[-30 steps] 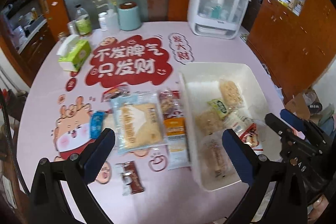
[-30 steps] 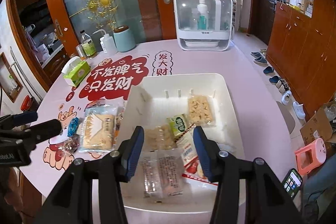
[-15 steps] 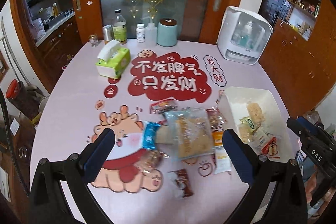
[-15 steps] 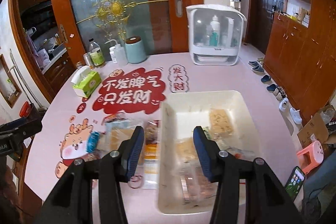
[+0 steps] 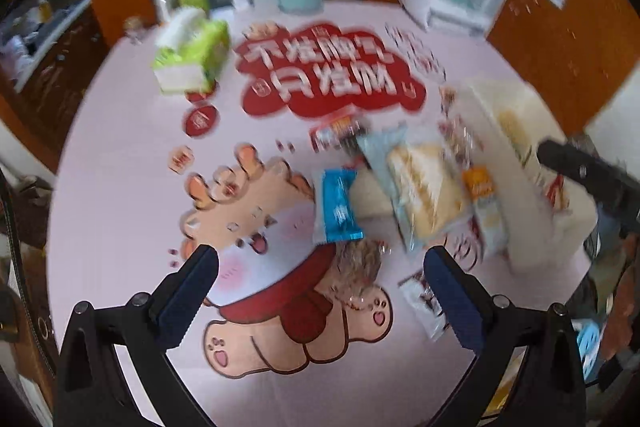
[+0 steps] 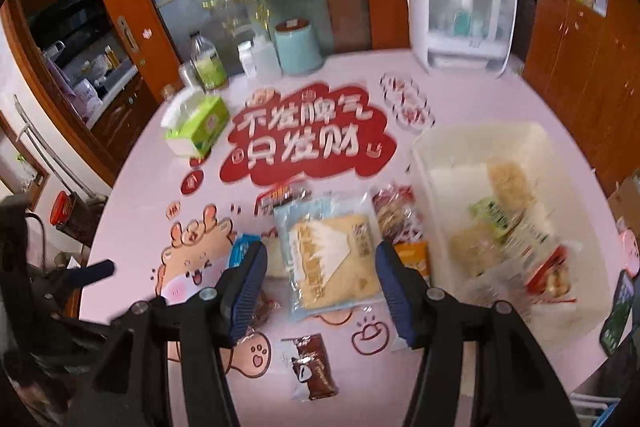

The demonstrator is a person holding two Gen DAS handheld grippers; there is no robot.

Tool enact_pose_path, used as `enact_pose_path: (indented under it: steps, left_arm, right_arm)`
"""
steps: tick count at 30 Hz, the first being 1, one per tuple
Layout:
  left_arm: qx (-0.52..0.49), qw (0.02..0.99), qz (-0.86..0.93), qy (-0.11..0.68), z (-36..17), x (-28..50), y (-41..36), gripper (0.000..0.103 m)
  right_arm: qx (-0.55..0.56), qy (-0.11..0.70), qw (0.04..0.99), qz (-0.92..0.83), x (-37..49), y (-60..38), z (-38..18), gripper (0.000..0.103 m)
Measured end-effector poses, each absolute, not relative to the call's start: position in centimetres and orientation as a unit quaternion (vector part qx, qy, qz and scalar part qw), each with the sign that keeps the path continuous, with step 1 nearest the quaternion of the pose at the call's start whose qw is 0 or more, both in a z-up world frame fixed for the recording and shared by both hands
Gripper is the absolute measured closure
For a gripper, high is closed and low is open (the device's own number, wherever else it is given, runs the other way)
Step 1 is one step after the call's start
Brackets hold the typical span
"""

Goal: Organize snacks
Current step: 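Grasp a clear bag of nuts with left gripper while right grasps a bread bag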

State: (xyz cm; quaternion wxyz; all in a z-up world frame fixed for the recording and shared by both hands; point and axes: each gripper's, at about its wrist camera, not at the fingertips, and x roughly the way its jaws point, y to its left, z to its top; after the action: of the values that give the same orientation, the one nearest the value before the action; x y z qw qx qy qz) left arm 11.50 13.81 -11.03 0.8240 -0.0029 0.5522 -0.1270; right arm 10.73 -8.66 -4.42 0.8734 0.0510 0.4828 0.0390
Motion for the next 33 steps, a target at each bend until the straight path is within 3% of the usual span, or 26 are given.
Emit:
enact_pose_path:
  steps: [3, 7, 15, 17, 23, 28, 31, 33]
  left_arm:
    - [0.007, 0.809, -0.144, 0.569, -13.9, 11.8, 12.6, 0.001]
    - [0.011, 0.8, -0.151, 0.581, -16.6, 12.3, 11.4, 0.001]
    - [0.007, 0.787, -0.142, 0.6, -20.4, 13.1, 10.0, 0.002]
    - [0.002, 0.781, -0.139, 0.608, -21.0, 13.3, 9.9, 0.002]
    - [-0.01, 0.769, -0.125, 0.627, -22.6, 13.9, 9.9, 0.002]
    - [-0.018, 0.759, -0.122, 0.64, -23.6, 14.0, 9.6, 0.011]
    - [-0.006, 0.762, -0.124, 0.636, -23.8, 13.9, 8.9, 0.013]
    - [0.003, 0.765, -0.124, 0.632, -23.7, 13.8, 8.5, 0.02]
  right_arm:
    - [0.045, 0.494, 0.867, 0.035, 11.3, -8.0, -6.2, 0.039]
    - [0.029, 0.503, 0.863, 0.04, 12.7, -7.2, -8.2, 0.023]
    - [-0.004, 0.566, 0.822, 0.057, 16.9, -6.4, -14.9, 0.02]
    - [-0.012, 0.581, 0.812, 0.055, 17.5, -6.5, -16.5, 0.013]
    - [-0.008, 0.606, 0.793, 0.066, 18.3, -6.9, -19.1, 0.007]
    - [-0.014, 0.612, 0.787, 0.073, 19.0, -6.6, -20.0, 0.0]
    - [-0.032, 0.617, 0.783, 0.07, 19.5, -6.0, -20.5, 0.0]
    - [-0.041, 0.621, 0.78, 0.068, 19.7, -5.7, -20.7, 0.0]
